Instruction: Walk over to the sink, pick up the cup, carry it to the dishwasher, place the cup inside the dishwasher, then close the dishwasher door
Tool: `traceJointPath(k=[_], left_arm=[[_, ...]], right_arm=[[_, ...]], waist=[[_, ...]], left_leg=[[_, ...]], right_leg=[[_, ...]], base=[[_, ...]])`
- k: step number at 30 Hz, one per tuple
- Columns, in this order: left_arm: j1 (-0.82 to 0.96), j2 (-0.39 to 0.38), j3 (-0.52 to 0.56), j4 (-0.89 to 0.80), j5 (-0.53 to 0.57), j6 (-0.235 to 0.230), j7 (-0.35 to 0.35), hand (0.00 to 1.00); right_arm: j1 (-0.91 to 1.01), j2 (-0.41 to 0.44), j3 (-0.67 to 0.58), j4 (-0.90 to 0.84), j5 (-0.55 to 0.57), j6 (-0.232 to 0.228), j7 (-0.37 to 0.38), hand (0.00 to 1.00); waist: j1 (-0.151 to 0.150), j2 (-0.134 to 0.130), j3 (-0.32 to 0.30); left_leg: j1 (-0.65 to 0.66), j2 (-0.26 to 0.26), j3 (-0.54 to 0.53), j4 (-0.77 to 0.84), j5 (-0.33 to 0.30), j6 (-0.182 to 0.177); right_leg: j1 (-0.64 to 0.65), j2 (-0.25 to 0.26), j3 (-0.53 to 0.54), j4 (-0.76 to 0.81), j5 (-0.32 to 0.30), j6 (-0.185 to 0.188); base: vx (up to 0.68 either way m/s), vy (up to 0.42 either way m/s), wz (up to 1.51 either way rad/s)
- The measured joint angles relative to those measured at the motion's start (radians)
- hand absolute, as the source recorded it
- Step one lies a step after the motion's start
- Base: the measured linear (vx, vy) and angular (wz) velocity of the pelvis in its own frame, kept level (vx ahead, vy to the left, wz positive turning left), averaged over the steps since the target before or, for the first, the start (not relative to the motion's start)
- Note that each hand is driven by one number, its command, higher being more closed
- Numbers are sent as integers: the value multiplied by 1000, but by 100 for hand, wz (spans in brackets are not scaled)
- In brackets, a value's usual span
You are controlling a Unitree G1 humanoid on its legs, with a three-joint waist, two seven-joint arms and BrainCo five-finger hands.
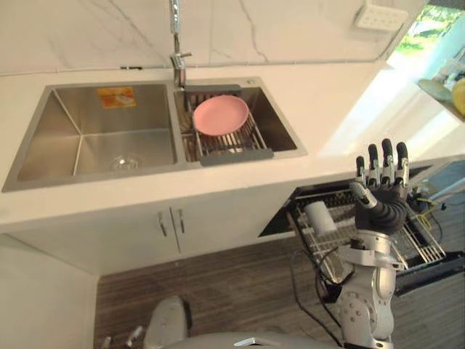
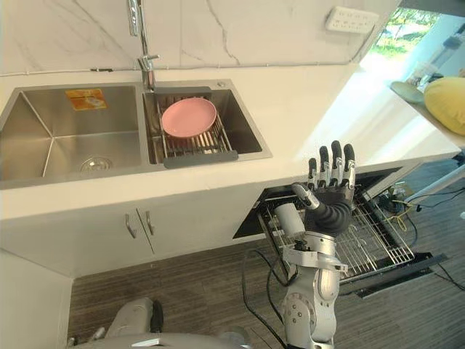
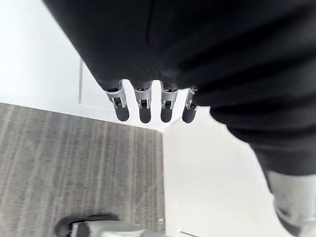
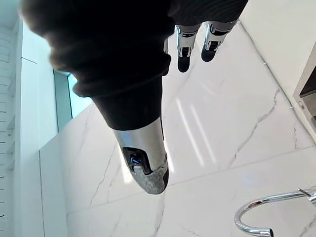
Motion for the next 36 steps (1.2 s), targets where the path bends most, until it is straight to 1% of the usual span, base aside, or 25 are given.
traceJointPath(k=[1, 2, 4, 5, 7, 8, 9, 10, 11, 12, 13, 14, 15, 16, 17, 18, 22, 25, 26, 29, 30, 31, 33, 35, 36], left_arm=[[0, 2, -2, -20, 1, 0, 0, 0], [-7, -2, -5, -32, 1, 0, 3, 0], [-28, 3, -5, -49, 1, 1, 4, 0], [-42, 3, -5, -61, 3, 1, 4, 0], [-76, -1, -5, -69, 19, 2, 2, 0], [-87, -4, -9, -76, 21, 3, 2, 0], [-91, -6, -11, -81, 22, 5, 1, 0], [-90, -13, -12, -98, 22, 14, 0, 0], [-90, -12, -11, -109, 22, 22, -1, 0], [-89, -7, -9, -113, 22, 29, -2, 0], [-82, 5, -7, -123, 22, 37, -3, 0], [-86, 4, -1, -120, 23, 51, -3, 0], [-77, -34, -11, -125, 30, 56, -8, 0], [-76, -49, -18, -125, 33, 56, -9, 0], [-82, -76, -24, -131, 42, 56, -15, 0], [-85, -89, -30, -138, 42, 57, -17, 0], [-81, -97, -22, -124, 39, 56, -19, 0], [-58, -86, 9, -59, 43, 37, -10, 0], [-46, -74, 7, -33, 55, 34, 3, 0], [-13, -54, 2, -5, 82, 30, 16, 0], [-11, -51, 3, -5, 105, 22, 31, 0], [-13, -51, 4, -5, 111, 19, 34, 0], [-30, -55, 0, -5, 150, -2, 45, 0], [-35, -58, -11, -6, 161, -8, 46, 0], [-34, -51, -29, -5, 177, -8, 47, 0]], right_arm=[[-6, -2, -3, 1, -8, 0, 0, 0], [-8, -6, -4, 3, -10, 0, 0, 0], [-23, -7, -4, 11, -10, 0, 0, 0], [-29, -7, -4, 12, -10, 0, -1, 0], [-33, -8, -3, 12, -25, 0, -1, 0], [-34, -8, -3, 11, -40, 0, -1, 0], [-34, -8, -3, 10, -48, 0, -1, 0], [-33, -8, -1, 3, -49, 1, -1, 0], [-33, -8, 2, -7, -49, 9, 0, 0], [-32, -7, 6, -13, -49, 12, 0, 0], [-17, -4, 11, -30, -49, 21, 0, 0], [10, -10, 13, -47, -49, 29, 1, 0], [35, -30, 15, -54, -47, 34, 2, 0], [44, -33, 14, -59, -46, 34, 3, 0], [56, -43, 13, -74, -45, 40, 7, 0], [55, -48, 12, -83, -44, 51, 13, 0], [51, -48, 11, -82, -44, 57, 35, 0], [49, -49, -7, -79, -43, 59, 71, 0], [49, -50, -24, -78, -42, 70, 80, 0], [49, -51, -78, -76, -38, 87, 104, 0], [49, -56, -105, -69, -39, 90, 110, 0], [49, -58, -112, -67, -39, 91, 110, 0], [45, -84, -126, -52, -48, 94, 109, 0], [33, -97, -126, -35, -59, 95, 108, 0], [23, -98, -127, -35, -94, 96, 100, 0]], waist=[[-2, 0, -2], [-10, 9, -5], [-29, 12, -6], [-38, 15, -5], [-44, 32, 2], [-45, 47, 2], [-45, 57, 3], [-46, 76, 2], [-45, 79, -2], [-44, 68, -5], [-47, 37, -15], [-40, 26, -25], [-43, 81, -38], [-45, 88, -39], [-47, 127, -46], [-49, 137, -45], [-38, 151, -51], [-42, 141, -49], [-47, 141, -49], [-61, 134, -49], [-71, 132, -50], [-73, 132, -50], [-79, 129, -49], [-71, 129, -49], [-70, 129, -49]], left_leg=[[52, -12, -2, -65, 19, 19], [89, -8, -9, -112, 42, 42], [120, 0, -10, -154, 55, 34], [131, 6, -9, -164, 64, 21], [167, 30, -11, -175, 70, 10], [184, 53, -13, -175, 69, 8], [194, 68, -15, -174, 66, 3], [214, 103, -17, -173, 50, -25], [234, 129, -17, -171, 25, -69], [240, 135, -14, -167, 10, -94], [245, 134, -10, -155, -24, -126], [265, 159, -16, -127, -58, -162], [271, 216, -13, -124, -62, -172], [270, 232, -10, -127, -60, -176], [277, 257, 1, -149, -39, -196], [293, 260, 2, -181, -12, -217], [353, 257, 8, -277, 44, -221], [362, 253, 8, -298, 48, -213], [359, 251, 8, -298, 50, -207], [345, 233, 6, -307, 82, -163], [341, 224, 4, -338, 123, -163], [340, 221, 4, -353, 136, -164], [339, 210, -3, -416, 191, -159], [335, 208, 1, -435, 213, -166], [329, 207, 3, -442, 221, -171]], right_leg=[[-52, -3, -6, 92, 93, -36], [-80, -2, -37, 123, 28, -65], [-116, 4, -115, 69, -62, -93], [-124, 15, -146, 11, -84, -107], [-136, 35, -194, -131, -94, -122], [-142, 39, -214, -209, -77, -137], [-142, 42, -218, -248, -59, -142], [-145, 45, -228, -322, -8, -144], [-144, 43, -233, -398, 59, -137], [-132, 38, -232, -442, 96, -138], [-115, 14, -228, -499, 137, -135], [-98, 19, -236, -485, 217, -31], [-79, 64, -265, -481, 191, -52], [-79, 72, -277, -475, 182, -57], [-81, 83, -304, -440, 165, -61], [-81, 81, -319, -410, 144, -68], [-53, 79, -346, -386, 101, -63], [-54, 80, -346, -374, 58, -56], [-53, 77, -345, -368, 52, -48], [-37, 62, -349, -386, 63, -52], [-12, 56, -376, -429, 84, -49], [-6, 55, -384, -441, 90, -50], [21, 50, -416, -481, 102, -47], [24, 50, -424, -490, 103, -47], [21, 51, -424, -494, 103, -47]], base=[[288, 84, -30], [282, 69, -21], [223, -29, -3], [218, -85, 8], [218, -125, 5], [223, -153, 0], [217, -191, -1], [224, -234, -7], [225, -255, -7], [206, -314, 1], [196, -398, 14], [263, -466, 24], [237, -371, 22], [286, -304, 32], [206, -205, 41], [192, -179, 40], [98, -100, 27], [11, -42, 13], [30, -13, 20], [45, -4, 33], [54, -11, 55], [47, -4, 72], [24, -6, 64], [-9, -19, 34], [-22, -18, 15]])
